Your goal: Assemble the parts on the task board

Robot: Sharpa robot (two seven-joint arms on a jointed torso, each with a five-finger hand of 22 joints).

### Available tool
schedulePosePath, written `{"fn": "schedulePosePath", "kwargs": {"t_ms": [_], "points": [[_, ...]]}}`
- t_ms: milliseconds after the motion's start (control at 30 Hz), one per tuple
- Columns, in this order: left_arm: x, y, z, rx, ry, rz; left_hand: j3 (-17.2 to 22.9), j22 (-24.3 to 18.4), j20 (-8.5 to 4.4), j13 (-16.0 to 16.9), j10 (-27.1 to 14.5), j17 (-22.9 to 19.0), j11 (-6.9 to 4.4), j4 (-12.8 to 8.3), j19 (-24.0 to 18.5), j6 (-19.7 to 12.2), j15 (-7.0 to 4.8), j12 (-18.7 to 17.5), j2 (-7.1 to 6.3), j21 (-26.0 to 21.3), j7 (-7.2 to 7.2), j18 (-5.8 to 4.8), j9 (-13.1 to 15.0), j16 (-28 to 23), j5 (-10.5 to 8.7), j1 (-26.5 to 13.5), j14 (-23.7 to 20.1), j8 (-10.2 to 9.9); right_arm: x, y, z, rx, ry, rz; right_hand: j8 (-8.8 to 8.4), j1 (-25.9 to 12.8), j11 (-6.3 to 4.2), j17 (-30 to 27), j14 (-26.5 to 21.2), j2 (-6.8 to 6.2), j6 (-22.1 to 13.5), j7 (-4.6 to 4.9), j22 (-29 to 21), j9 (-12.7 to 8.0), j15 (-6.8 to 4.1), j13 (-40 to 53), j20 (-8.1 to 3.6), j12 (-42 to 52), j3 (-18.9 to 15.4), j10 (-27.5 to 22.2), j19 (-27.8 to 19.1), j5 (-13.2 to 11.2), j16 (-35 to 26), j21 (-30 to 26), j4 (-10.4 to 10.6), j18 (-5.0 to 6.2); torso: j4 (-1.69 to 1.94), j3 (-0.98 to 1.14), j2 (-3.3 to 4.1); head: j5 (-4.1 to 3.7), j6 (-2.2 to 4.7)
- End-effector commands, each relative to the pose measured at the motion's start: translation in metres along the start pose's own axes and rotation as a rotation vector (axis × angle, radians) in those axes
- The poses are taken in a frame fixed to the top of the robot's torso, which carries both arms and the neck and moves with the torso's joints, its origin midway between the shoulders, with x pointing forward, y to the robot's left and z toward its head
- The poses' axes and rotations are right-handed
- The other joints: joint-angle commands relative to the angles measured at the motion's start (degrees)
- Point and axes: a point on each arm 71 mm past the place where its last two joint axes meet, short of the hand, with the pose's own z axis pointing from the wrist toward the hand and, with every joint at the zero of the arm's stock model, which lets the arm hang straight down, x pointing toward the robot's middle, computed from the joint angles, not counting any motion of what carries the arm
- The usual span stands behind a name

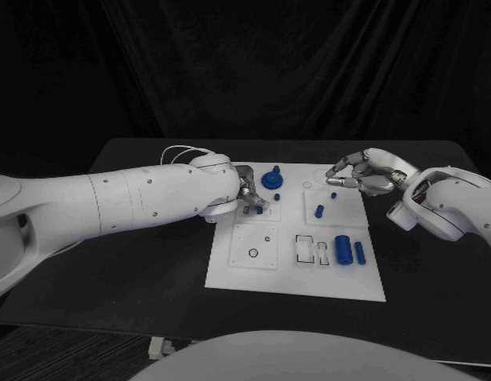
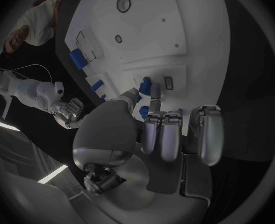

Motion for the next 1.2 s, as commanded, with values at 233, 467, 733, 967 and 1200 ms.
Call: {"fn": "schedulePosePath", "kwargs": {"t_ms": [233, 467, 733, 967, 1200], "points": [[0.0015, -0.0023, 0.0002, 0.004, 0.005, 0.018, -2.8, 6.5, -0.79, 15.1, 6.0, 15.1, -1.09, 2.0, 0.3, -2.2, -0.88, 0.2, 0.56, -0.4, -0.89, 1.03, 7.9, 0.1, 0.14, 2.2, 5.8, 6.2, 0.0011, -0.0007, -0.0005, 0.001, 0.004, 0.000, -0.35, 0.5, 0.35, 5.4, 2.6, 0.12, -0.1, 0.25, 11.7, -0.1, 0.25, 11.6, 0.42, -0.2, -0.4, 3.8, 0.4, 0.3, -0.2, -0.3, -0.1, 0.72, -0.01, -0.03, -0.01, 0.01, -0.01], [0.0010, -0.0029, 0.0017, 0.007, 0.007, 0.022, -3.1, 6.5, -0.90, 15.1, 6.0, 15.1, -1.21, 2.5, 0.4, -2.9, -0.98, 0.2, 1.14, -0.5, -1.03, 1.03, 9.4, 0.1, 1.41, 2.7, 5.8, 7.1, 0.0014, -0.0006, -0.0004, 0.001, 0.006, 0.001, -0.35, 0.5, 0.36, 5.4, 2.6, 0.17, 0.0, 0.25, 11.6, -0.1, 0.26, 11.6, 0.43, -0.2, -0.4, 3.8, 0.4, 0.3, -0.2, -0.3, -0.1, 0.73, -0.01, -0.01, -0.01, -0.12, -0.01], [-0.0001, -0.0041, 0.0046, 0.010, 0.011, 0.028, -3.2, 6.6, -0.99, 15.1, 6.0, 15.1, -1.26, 2.7, 0.4, -3.2, -1.04, 0.2, 1.29, -0.6, -1.07, 1.02, 9.8, 0.1, 4.79, 3.1, 5.8, 6.8, 0.0012, -0.0007, -0.0011, 0.002, 0.007, 0.001, -0.36, 0.5, 0.38, 5.4, 2.6, 0.22, 0.0, 0.26, 11.6, -0.1, 0.27, 11.6, 0.44, -0.2, -0.4, 3.7, 0.3, 0.3, -0.2, -0.4, 0.0, 0.75, -0.06, -0.03, 0.00, -0.09, -0.01], [-0.0007, -0.0054, 0.0068, 0.009, 0.016, 0.033, -2.9, 6.7, -1.05, 15.1, 6.0, 15.1, -1.35, 2.5, 0.4, -3.1, -1.11, 0.2, 1.08, -0.7, -1.18, 1.02, 9.9, 0.1, 8.06, 4.3, 5.8, 6.4, 0.0011, -0.0008, -0.0019, 0.002, 0.007, 0.002, -0.36, 0.5, 0.38, 5.4, 2.6, 0.22, 0.0, 0.26, 11.6, -0.1, 0.27, 11.6, 0.44, -0.2, -0.4, 3.7, 0.3, 0.3, -0.2, -0.4, 0.0, 0.75, -0.04, -0.02, 0.03, -0.18, -0.01], [0.0000, -0.0062, 0.0080, 0.014, 0.033, 0.032, -2.0, 6.9, -1.21, 15.1, 6.0, 15.1, -1.59, 1.7, 0.5, -2.8, -1.30, 0.2, 0.29, -0.7, -1.42, 1.00, 10.2, 0.1, 12.44, 6.5, 5.8, 6.2, 0.0008, -0.0012, -0.0026, 0.004, 0.006, 0.002, -0.36, 0.5, 0.40, 5.5, 2.6, 0.29, 0.0, 0.26, 11.6, -0.1, 0.29, 11.6, 0.45, -0.2, -0.5, 3.7, 0.3, 0.3, -0.2, -0.4, 0.0, 0.75, -0.06, -0.03, 0.00, -0.26, -0.01]]}}
